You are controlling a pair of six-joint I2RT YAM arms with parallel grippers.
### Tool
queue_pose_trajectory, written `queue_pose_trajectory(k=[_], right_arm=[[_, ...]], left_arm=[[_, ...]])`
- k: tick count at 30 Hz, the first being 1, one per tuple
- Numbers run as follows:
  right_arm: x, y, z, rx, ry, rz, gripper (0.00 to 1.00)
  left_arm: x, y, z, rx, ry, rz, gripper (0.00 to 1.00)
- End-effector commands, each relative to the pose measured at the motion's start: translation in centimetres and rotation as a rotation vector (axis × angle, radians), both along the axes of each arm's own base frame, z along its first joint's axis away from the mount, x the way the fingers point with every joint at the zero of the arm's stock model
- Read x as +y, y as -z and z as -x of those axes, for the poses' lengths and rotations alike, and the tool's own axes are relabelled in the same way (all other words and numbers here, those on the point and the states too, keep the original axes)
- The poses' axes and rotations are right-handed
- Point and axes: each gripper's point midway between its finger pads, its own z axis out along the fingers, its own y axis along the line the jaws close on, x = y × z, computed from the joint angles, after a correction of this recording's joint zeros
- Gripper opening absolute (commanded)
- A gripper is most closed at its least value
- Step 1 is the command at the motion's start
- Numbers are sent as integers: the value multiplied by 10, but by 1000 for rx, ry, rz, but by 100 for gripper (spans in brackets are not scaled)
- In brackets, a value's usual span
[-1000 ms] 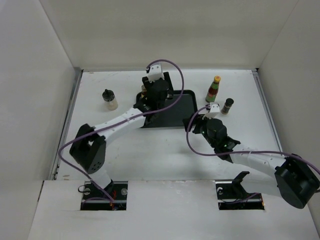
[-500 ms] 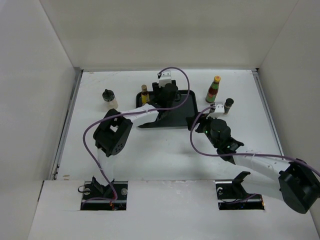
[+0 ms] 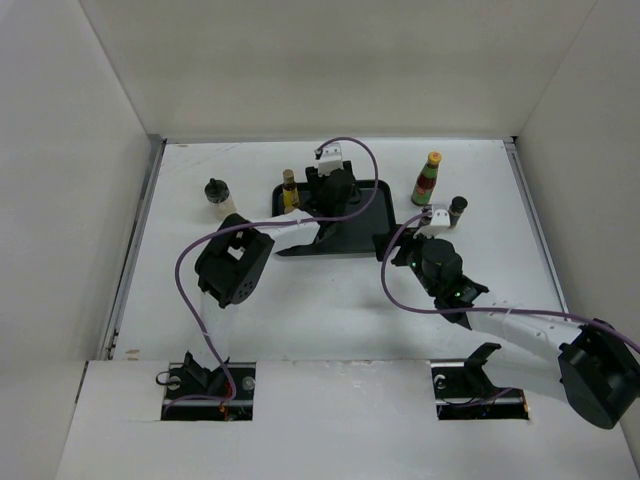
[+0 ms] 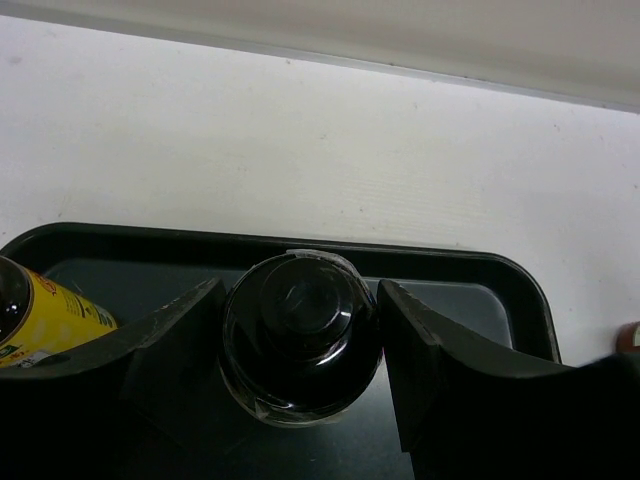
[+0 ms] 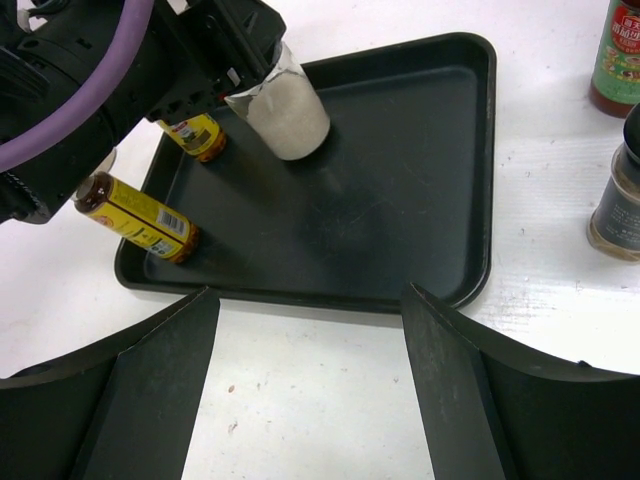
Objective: Organize the condiment bottles
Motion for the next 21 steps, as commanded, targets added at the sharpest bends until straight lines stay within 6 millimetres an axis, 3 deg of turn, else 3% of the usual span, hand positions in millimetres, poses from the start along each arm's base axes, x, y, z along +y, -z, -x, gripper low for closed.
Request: queue_pose_trajectory(k=[1, 4, 9, 21], right_arm=[[-3, -16, -5, -48, 26, -44, 80], [-2, -17, -5, -50, 23, -46, 80], [-3, -20, -4, -55, 23, -50, 80], [-5, -23, -3, -64, 26, -57, 80]], left_arm=[[0, -45, -13, -137, -30, 111, 45], [1, -59, -10, -165, -28, 130, 55], [8, -74, -11, -186, -36, 140, 56], [6, -42, -16, -138, -36, 101, 61]])
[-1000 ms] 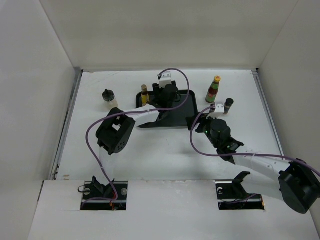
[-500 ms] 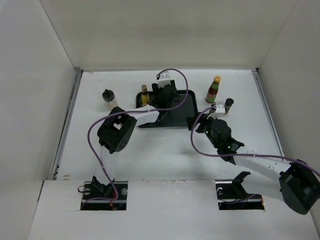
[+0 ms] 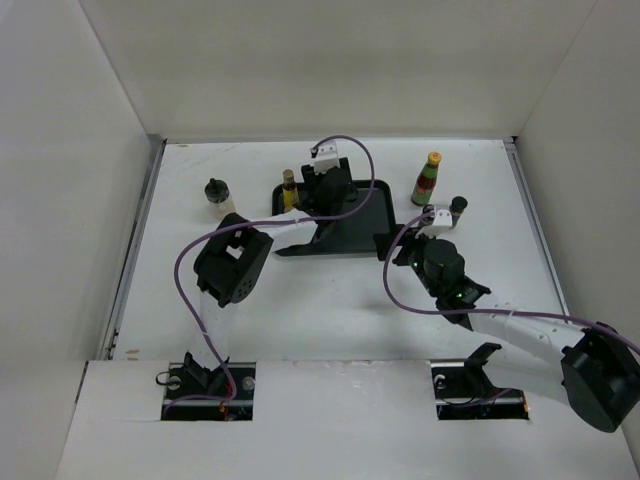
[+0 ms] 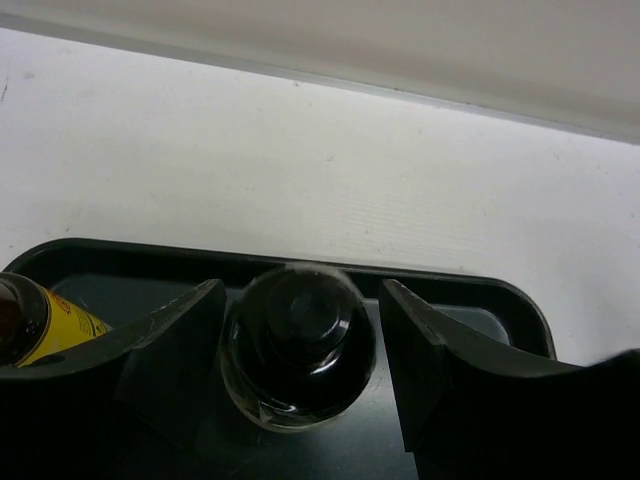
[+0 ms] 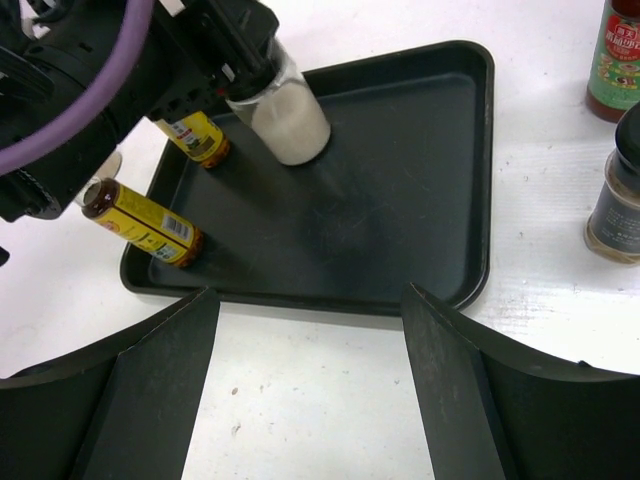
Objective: Organize the condiment bottles
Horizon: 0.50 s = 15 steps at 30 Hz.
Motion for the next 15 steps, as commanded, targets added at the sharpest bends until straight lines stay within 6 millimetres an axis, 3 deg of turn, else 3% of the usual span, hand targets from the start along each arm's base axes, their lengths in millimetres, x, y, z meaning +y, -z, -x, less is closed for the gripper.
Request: queue_pose_trajectory(k=[1, 7, 9, 11, 15], right_arm=[[-3, -18, -4, -52, 22, -44, 80], [-3, -19, -3, -54, 22, -46, 80], [-3, -19, -3, -54, 22, -46, 80], [-3, -20, -3, -57, 22, -48, 80], [-3, -22, -3, -64, 22, -53, 80]], left_arm=[[-2, -39, -9, -109, -14, 79, 62], [-1, -40, -9, -108, -10, 80, 68], [0, -55, -4, -132, -8, 98, 74], [0, -84, 2, -168, 2, 128, 78], [4, -171, 25, -289, 44, 197, 81]])
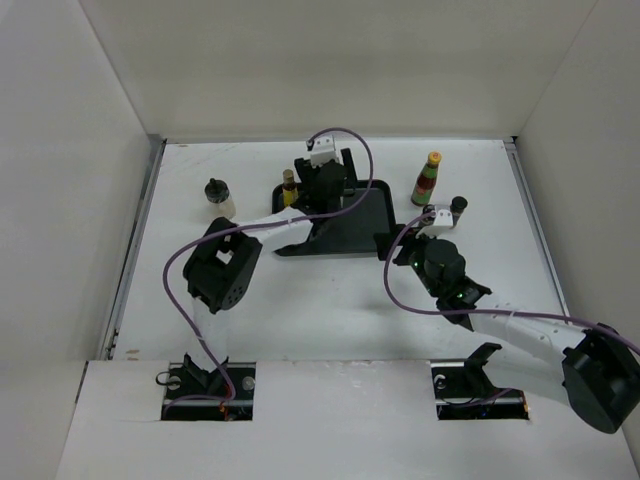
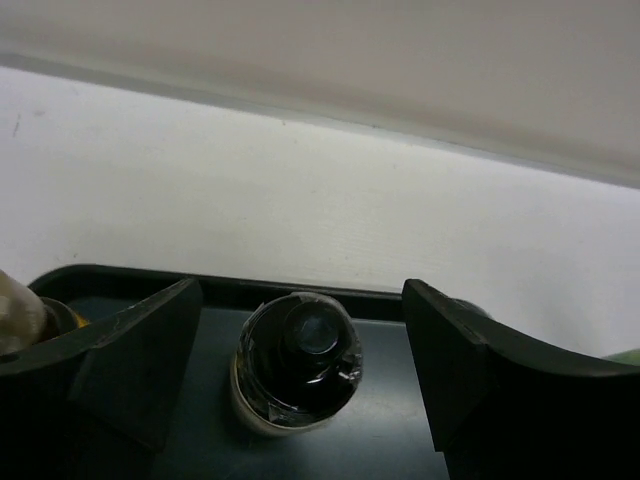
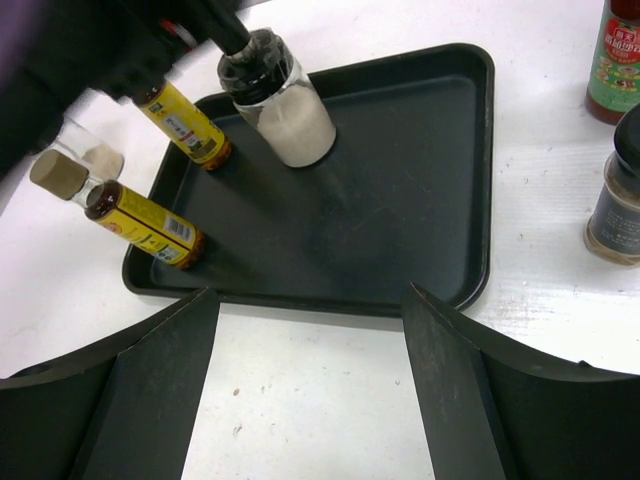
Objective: Organize the condiment bottles
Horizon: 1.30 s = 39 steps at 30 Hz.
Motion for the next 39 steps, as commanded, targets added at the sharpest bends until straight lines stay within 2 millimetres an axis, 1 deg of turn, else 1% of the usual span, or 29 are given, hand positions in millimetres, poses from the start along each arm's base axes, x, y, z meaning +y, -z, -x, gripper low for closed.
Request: queue_pose_trajectory(k=[1, 2, 3, 4, 5, 6, 8, 9, 10, 12, 14, 15, 16, 19, 21, 23, 25, 28, 31, 34, 36, 39], right_arm=[[-3, -20, -3, -59, 22, -50, 80], [-3, -20, -3, -59, 22, -50, 80], [-3, -20, -3, -59, 22, -50, 80], [-3, -19, -3, -57, 22, -48, 81], [-3, -18, -4, -55, 22, -47, 81], [-2, -17, -4, -52, 20, -44, 81], [0, -16, -4, -47, 17, -40, 82], [1, -15, -5, -46, 15, -40, 82], [2, -14, -6, -43, 15, -38, 82], [3, -12, -7, -37, 14, -33, 82], [4, -12, -7, -37, 11, -32, 82], [4, -12, -7, -38, 11, -32, 82], [4, -12, -7, -36, 11, -31, 82], [5, -10, -7, -33, 11, -28, 82], [5, -10, -7, -32, 10, -25, 83], [5, -9, -7, -31, 7, -25, 83], [5, -8, -7, -27, 7, -22, 83], [6, -6, -8, -22, 7, -18, 83], [7, -2, -10, -11, 8, -6, 83], [8, -1, -10, -10, 7, -3, 83], [8, 0, -11, -7, 7, -1, 83], [8, 0, -11, -9, 8, -2, 84]], left_arm=[[9, -156, 28, -258, 36, 161, 81], [17, -175, 35, -281, 28, 158, 81], [29, -186, 41, -290, 14, 154, 81], [42, -192, 47, -289, -4, 153, 81], [62, -193, 51, -281, -40, 145, 81], [77, -191, 53, -270, -72, 138, 81], [127, -176, 59, -222, -177, 116, 81], [148, -165, 63, -192, -219, 117, 81], [170, -154, 66, -158, -263, 117, 82], [211, -123, 70, -71, -349, 104, 82], [244, -90, 70, 18, -417, 80, 84], [257, -75, 68, 58, -440, 80, 84], [266, -62, 65, 92, -454, 81, 84], [283, -29, 53, 175, -485, 76, 84], [290, -12, 42, 221, -501, 59, 85], [295, 0, 34, 254, -515, 45, 85], [297, 5, 29, 267, -520, 39, 85], [303, 7, 21, 270, -540, 23, 84], [307, 15, 13, 285, -545, 18, 84], [307, 22, 8, 292, -537, 22, 83], [306, 29, 5, 304, -530, 22, 80], [308, 39, 5, 322, -531, 23, 79]])
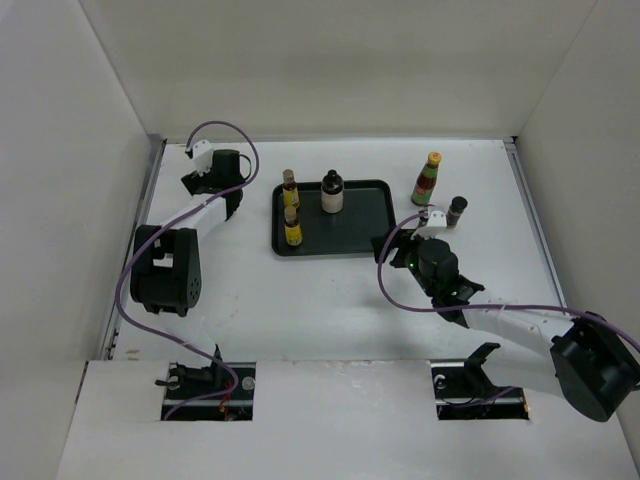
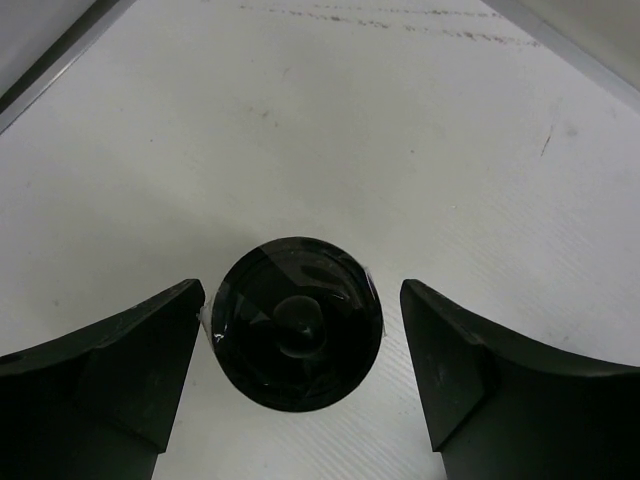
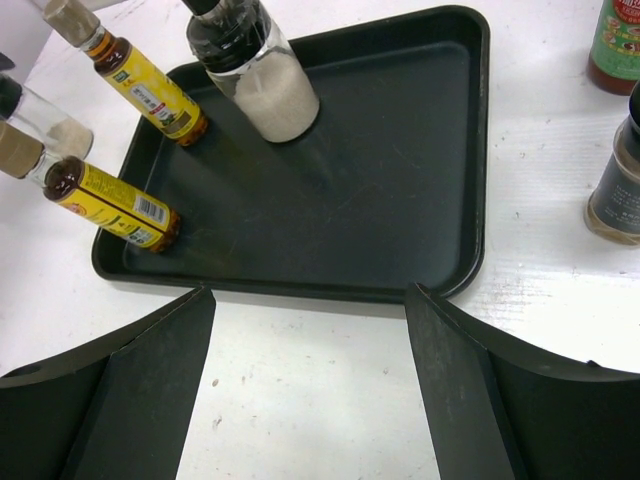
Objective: Organize the condiment bottles
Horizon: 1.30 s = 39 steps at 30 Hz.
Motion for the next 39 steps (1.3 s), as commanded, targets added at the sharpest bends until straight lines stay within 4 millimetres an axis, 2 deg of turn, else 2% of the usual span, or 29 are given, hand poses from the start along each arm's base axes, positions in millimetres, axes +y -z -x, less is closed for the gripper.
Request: queue_pose_trajectory(k=[1, 4, 5, 7, 9, 11, 13, 17, 19, 21, 24, 27, 30, 35, 39], right_arm=[[5, -23, -7, -57, 7, -41, 84], [6, -21, -8, -52, 5, -36, 84], [5, -22, -8, -54, 8, -37, 84], [5, -24, -8, -60, 8, -42, 84], [6, -22, -8, -55, 7, -40, 84], [5, -21, -8, -53, 8, -36, 84], [5, -24, -8, -61, 8, -40, 84], [5, -23, -7, -57, 5, -39, 84], [5, -26, -7, -66, 8, -44, 84], [4, -25, -6, -65, 8, -45, 84], [1, -28, -5, -71, 13, -51, 83], [-8, -33, -4, -88, 36, -74, 83], [-19, -34, -6, -94, 74, -91, 83], [-40, -35, -8, -104, 150, -120, 83], [-46, -38, -8, -112, 170, -138, 84]], left_arm=[[0, -5, -11, -38, 6, 21, 78], [-1, -1, -9, -35, 10, 29, 76], [-1, -1, -9, -39, 10, 30, 72], [0, -7, -9, -55, 3, 26, 59], [0, -22, -6, -88, 0, 25, 50], [-4, -45, -2, -158, -1, 21, 47], [-5, -80, 10, -259, -17, 16, 45], [-22, -154, 55, -451, 2, 28, 45], [-41, -188, 81, -541, 61, 36, 45], [-69, -218, 105, -614, 144, 47, 45], [-120, -244, 131, -664, 297, 82, 45], [-180, -247, 152, -664, 469, 128, 45], [-230, -229, 163, -626, 592, 150, 45], [-278, -182, 152, -563, 668, 134, 45], [-304, -150, 138, -518, 708, 107, 44]])
